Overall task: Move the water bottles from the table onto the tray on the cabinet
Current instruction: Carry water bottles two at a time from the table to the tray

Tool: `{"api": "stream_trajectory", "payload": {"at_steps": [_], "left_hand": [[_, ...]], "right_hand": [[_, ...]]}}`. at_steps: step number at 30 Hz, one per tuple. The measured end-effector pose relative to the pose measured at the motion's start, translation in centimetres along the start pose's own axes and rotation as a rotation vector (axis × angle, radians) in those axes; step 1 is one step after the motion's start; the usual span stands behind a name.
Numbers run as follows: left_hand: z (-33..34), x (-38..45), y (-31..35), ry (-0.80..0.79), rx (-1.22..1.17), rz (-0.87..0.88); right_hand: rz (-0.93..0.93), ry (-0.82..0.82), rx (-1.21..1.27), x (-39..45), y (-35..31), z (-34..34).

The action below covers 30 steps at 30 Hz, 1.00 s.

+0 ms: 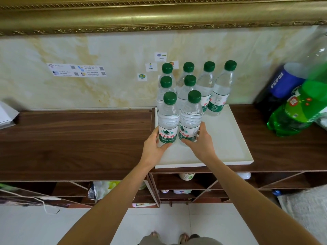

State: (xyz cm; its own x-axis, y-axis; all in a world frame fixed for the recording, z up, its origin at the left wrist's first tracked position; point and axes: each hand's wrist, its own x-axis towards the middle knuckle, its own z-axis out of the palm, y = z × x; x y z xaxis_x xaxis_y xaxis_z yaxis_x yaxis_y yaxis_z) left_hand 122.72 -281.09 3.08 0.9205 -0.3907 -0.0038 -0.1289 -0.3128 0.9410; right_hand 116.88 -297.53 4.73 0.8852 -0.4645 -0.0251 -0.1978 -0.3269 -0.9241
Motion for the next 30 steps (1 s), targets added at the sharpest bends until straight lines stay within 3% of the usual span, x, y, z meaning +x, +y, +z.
{"api": "stream_trajectory", "payload": {"at_steps": [16, 23, 25, 30], "left_hand": [[-0.6, -0.2, 0.8, -0.029, 0.029, -0.058], [-3.8, -2.7, 1.2, 0.02, 0.106, -0.127], [-5.1, -4.2, 1.3, 0.046, 0.151, -0.142], [-9.3, -9.2, 0.0, 0.124, 0.235, -0.167]], "right_hand": [[0.03, -0.051, -0.03, -0.3, 0.1, -0.5], [0.04, 0.132, -0.06, -5.2, -0.5, -1.4], [0.031, 0.069, -0.067, -6.2, -1.1, -1.2], [-0.034, -0.313, -0.242, -7.8, -2.5, 3.3]]}}
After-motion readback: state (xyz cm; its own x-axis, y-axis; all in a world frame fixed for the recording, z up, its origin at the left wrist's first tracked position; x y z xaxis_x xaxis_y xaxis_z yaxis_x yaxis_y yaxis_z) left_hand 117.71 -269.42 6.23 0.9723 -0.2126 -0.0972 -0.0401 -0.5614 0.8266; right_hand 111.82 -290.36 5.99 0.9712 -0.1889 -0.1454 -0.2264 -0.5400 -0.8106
